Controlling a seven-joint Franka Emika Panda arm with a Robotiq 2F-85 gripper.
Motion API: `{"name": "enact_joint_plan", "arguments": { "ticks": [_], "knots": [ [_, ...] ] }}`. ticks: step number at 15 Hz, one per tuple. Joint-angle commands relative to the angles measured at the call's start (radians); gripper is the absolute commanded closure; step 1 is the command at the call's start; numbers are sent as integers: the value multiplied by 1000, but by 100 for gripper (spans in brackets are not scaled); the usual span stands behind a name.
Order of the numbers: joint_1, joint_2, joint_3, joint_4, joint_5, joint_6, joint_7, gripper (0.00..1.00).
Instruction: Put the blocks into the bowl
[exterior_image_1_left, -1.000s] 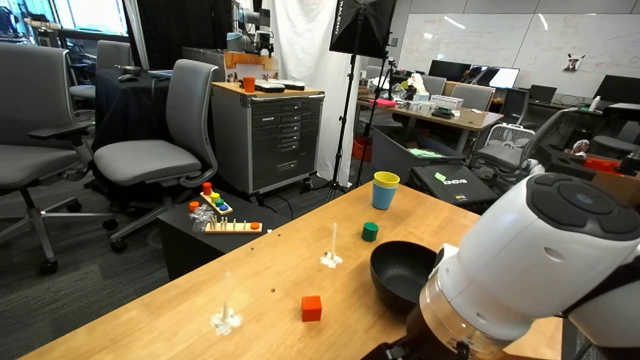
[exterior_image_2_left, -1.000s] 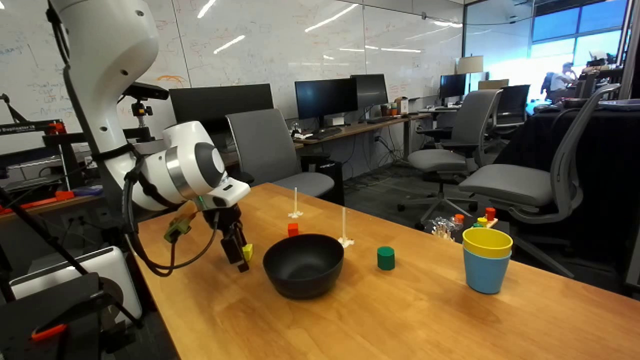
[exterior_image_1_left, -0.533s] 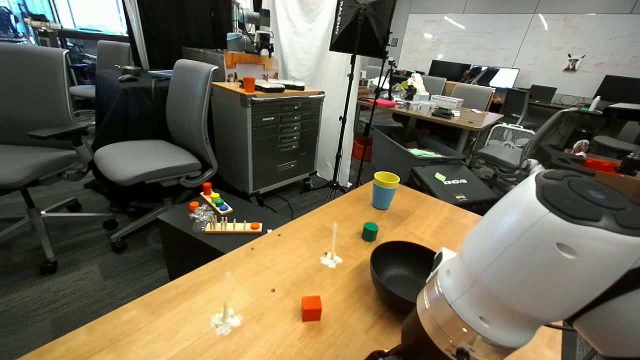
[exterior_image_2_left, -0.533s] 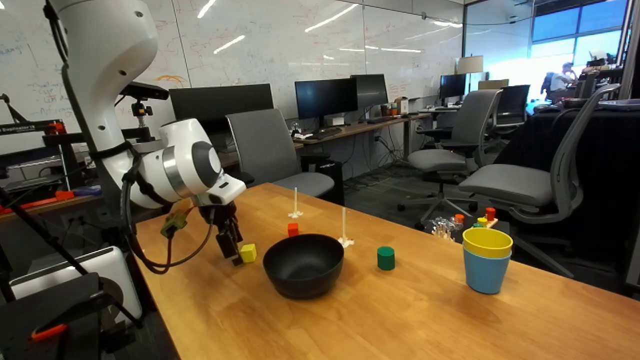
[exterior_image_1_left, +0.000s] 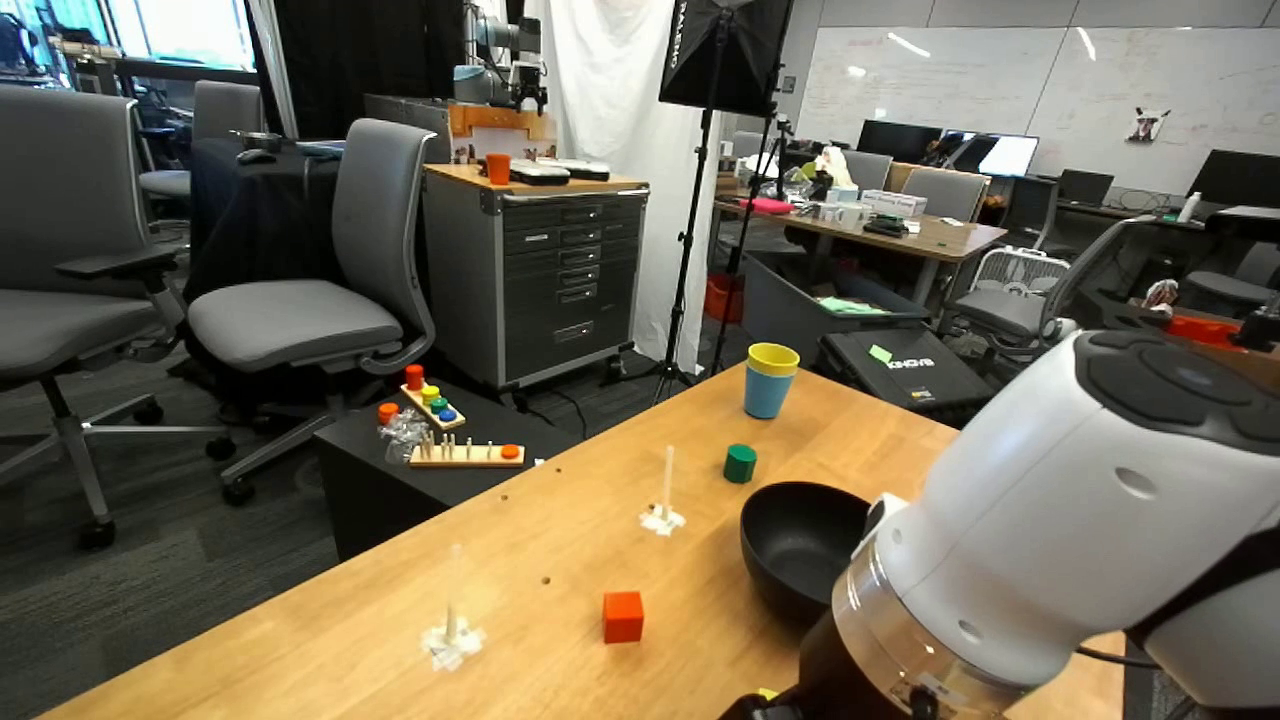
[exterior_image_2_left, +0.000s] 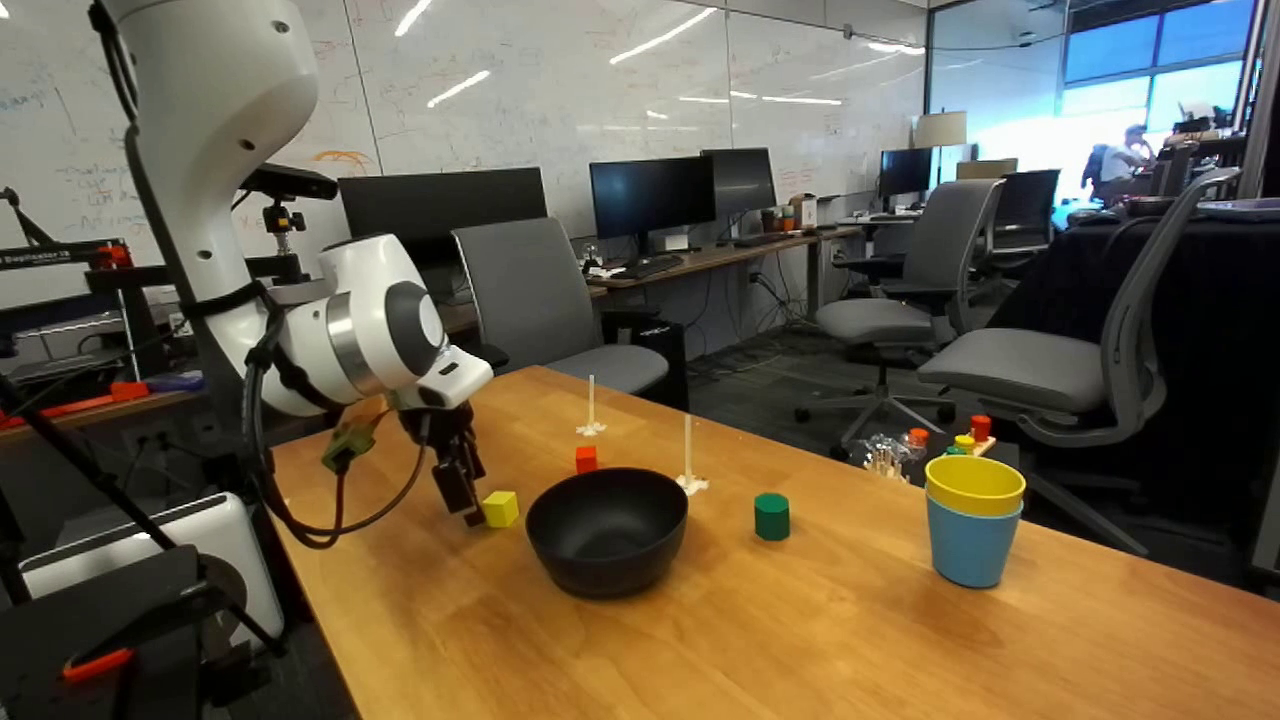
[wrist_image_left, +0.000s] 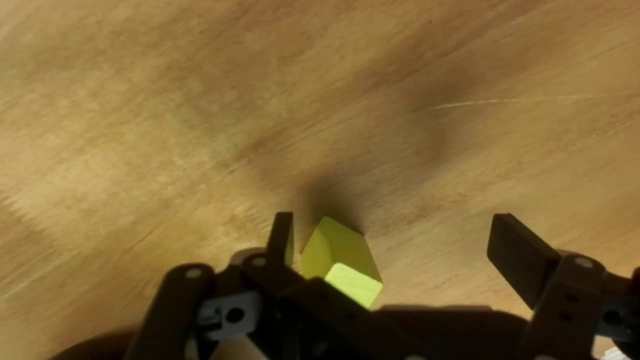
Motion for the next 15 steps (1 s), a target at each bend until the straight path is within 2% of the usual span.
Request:
{"name": "enact_joint_plan", "arguments": {
  "ticks": [1,4,6,7,8,9,10,11,13,14,15],
  "knots": [
    [28,-4,-50,25,2,30,34,0],
    [53,8,-95,47,-1,31,47,0],
    [55,11,-103,47,1,25,42,27],
    [59,12,-108,46,-1,25,41,29],
    [59,13,-109,43,-2,23,37,30],
    [60,13,-109,41,-4,21,33,15],
    [62,13,-109,40,-3,21,34,14],
    [61,14,-108,39,-3,21,34,20],
    [58,16,-102,38,0,16,31,23],
    [60,16,-104,38,0,15,33,28],
    [58,16,-102,38,2,14,32,47]
  ]
}}
